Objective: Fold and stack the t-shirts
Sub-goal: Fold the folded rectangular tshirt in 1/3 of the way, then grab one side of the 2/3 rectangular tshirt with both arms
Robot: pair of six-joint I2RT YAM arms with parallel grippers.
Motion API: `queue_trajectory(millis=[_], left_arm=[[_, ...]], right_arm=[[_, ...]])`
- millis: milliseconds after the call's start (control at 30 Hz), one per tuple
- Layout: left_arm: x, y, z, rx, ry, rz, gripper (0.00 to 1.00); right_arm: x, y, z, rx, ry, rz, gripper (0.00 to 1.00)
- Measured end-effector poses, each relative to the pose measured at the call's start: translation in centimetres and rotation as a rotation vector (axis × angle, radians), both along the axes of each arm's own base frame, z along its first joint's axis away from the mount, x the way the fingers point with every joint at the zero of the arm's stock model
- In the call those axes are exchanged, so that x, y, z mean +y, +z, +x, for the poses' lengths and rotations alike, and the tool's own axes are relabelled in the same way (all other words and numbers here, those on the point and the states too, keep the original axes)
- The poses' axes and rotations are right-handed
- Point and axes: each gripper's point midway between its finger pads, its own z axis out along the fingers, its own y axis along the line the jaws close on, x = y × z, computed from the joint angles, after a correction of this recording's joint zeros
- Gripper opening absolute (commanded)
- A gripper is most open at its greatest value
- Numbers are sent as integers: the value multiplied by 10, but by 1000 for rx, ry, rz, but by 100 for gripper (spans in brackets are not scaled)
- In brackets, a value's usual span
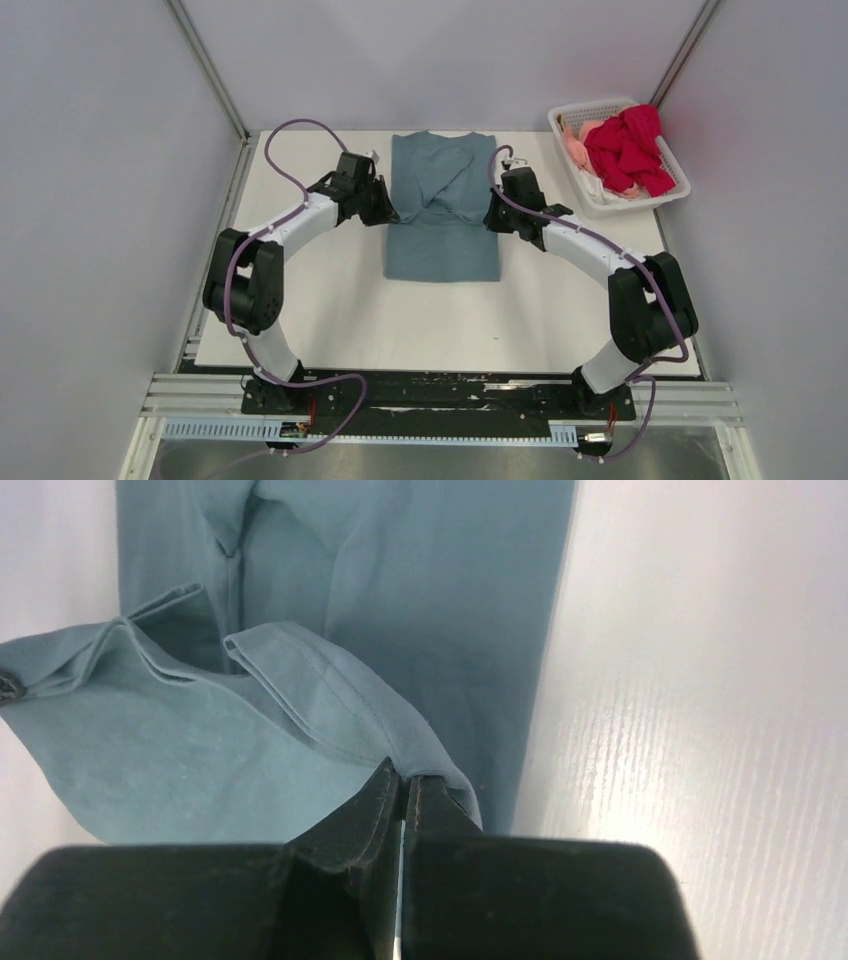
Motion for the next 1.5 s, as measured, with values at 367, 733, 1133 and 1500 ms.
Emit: queue_trajectory(millis=[367, 733, 1133, 1500], left_arm=[[-4, 2, 44, -28, -31, 10, 0], [11, -34, 64, 71, 12, 66, 91], [27, -34, 23, 106, 25, 66, 100], [33, -66, -68, 248, 46, -39, 70]], right_arm=[[-8, -7, 28, -3, 0, 17, 2], [-15, -48, 55, 67, -32, 15, 76], [-23, -29, 26, 74, -59, 81, 98], [-28, -69, -77, 280, -47, 155, 63]])
